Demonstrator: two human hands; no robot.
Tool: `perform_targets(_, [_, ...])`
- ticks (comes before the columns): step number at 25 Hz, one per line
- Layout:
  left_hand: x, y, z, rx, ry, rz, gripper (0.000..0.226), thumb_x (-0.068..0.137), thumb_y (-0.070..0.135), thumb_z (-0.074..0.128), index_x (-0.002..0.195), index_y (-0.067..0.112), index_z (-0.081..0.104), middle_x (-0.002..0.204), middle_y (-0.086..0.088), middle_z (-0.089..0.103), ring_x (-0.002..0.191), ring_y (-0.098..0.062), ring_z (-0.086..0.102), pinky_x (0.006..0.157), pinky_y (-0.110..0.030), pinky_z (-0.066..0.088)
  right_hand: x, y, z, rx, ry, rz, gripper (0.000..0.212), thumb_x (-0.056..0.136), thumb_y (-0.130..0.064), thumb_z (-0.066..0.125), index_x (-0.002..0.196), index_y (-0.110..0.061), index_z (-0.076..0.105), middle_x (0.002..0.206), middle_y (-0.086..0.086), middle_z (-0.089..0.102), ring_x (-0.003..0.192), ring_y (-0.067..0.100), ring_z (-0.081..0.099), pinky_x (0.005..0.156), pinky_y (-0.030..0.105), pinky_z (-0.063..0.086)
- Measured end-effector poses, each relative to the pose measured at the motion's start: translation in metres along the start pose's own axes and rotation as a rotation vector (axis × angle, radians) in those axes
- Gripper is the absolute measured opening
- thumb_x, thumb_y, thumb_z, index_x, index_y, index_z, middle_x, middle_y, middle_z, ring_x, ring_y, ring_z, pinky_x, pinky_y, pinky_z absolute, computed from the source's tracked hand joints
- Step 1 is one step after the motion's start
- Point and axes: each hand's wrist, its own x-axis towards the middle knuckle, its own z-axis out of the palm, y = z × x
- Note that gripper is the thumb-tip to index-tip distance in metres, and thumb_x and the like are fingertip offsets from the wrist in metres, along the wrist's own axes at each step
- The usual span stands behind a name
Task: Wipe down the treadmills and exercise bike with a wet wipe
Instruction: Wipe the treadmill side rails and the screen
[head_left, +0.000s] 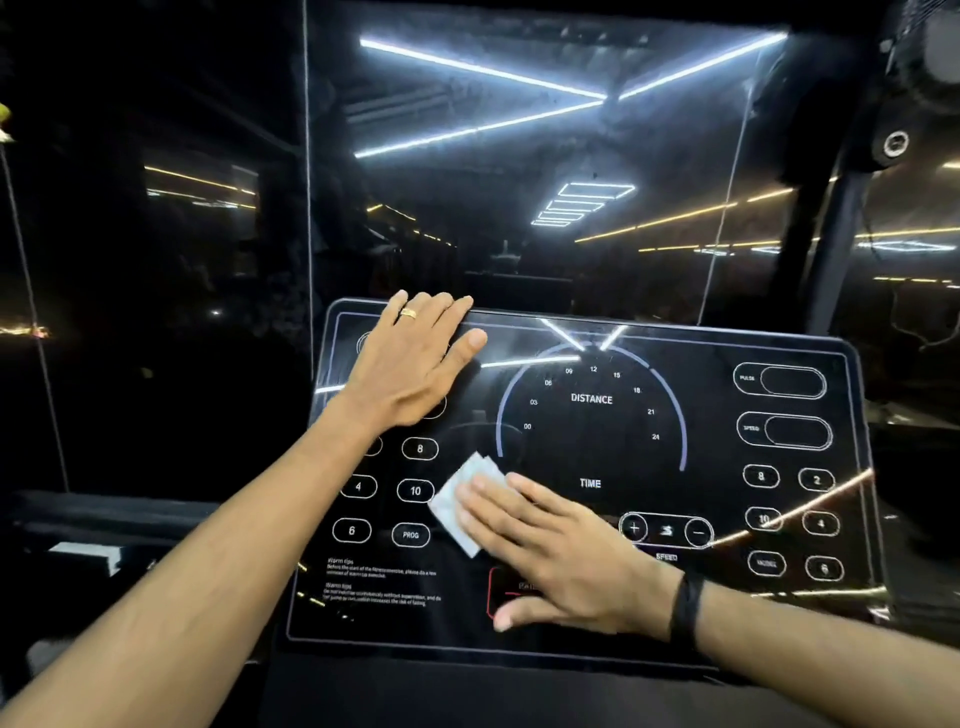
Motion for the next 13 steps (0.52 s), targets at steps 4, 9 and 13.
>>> perform_targets(4, [-0.001, 0.008, 0.007, 0.024, 0.009, -0.04, 0.097, 0.093, 0.066, -0.016, 0.15, 0.011, 0.04, 0.144, -0.005, 0.047, 0.134, -0.026, 0.039, 0.122, -0.047, 0.014, 0.029, 0.082, -0.018, -0.108, 0.098, 0.273, 0.08, 0.102, -0.065, 0.019, 0.158, -0.009, 0.026, 0.165, 0.011, 0.025, 0.154, 0.023, 0.018, 0.125, 0.049, 0.007])
perform_targets(9, [0.0, 0.005, 0.001, 0.031, 0.017, -0.045, 0.102, 0.09, 0.066, -0.022, 0.15, 0.012, 0.04, 0.14, -0.003, 0.048, 0.13, -0.025, 0.041, 0.121, -0.047, 0.016, 0.04, 0.044, -0.008, -0.008, 0.075, 0.255, 0.087, 0.1, -0.069, 0.021, 0.158, -0.003, 0.021, 0.166, 0.016, 0.016, 0.155, 0.028, 0.005, 0.126, 0.048, 0.002])
perform_targets(13, [-0.002, 0.01, 0.006, -0.015, 0.028, -0.053, 0.104, 0.089, 0.068, -0.021, 0.15, 0.011, 0.041, 0.142, -0.004, 0.048, 0.133, -0.025, 0.04, 0.123, -0.045, 0.012, 0.024, 0.051, -0.009, -0.135, 0.039, -0.102, 0.081, 0.101, -0.067, 0.025, 0.158, -0.01, 0.026, 0.165, 0.008, 0.023, 0.155, 0.02, 0.013, 0.126, 0.046, 0.002])
